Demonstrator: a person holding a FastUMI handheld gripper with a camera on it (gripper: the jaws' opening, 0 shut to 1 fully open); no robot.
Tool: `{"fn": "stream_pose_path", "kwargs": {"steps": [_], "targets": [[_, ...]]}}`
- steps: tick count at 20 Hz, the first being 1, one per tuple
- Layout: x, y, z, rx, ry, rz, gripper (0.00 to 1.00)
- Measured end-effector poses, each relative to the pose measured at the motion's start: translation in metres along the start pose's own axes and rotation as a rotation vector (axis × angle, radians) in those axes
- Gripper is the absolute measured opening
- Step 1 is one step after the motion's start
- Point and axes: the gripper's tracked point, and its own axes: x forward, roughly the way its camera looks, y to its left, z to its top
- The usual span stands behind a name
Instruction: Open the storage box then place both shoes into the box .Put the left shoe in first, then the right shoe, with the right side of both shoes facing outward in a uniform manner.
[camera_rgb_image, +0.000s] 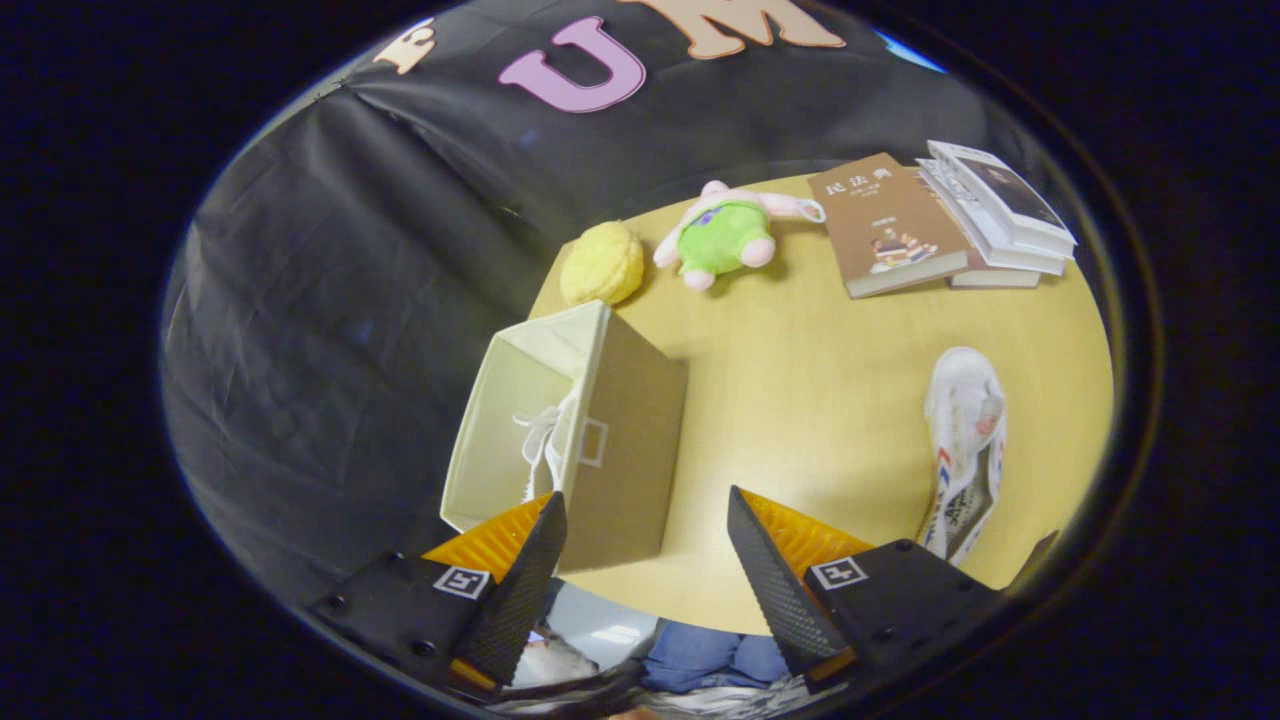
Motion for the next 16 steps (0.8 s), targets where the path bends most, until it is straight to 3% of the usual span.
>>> {"fn": "stream_pose_path", "kwargs": {"steps": [9,16], "targets": [[-0.040,-0.130,-0.021,-0.161,-0.043,-0.265,1.00],[-0.041,-0.205,-0.044,-0.181,0.026,-0.373,0.97]]}}
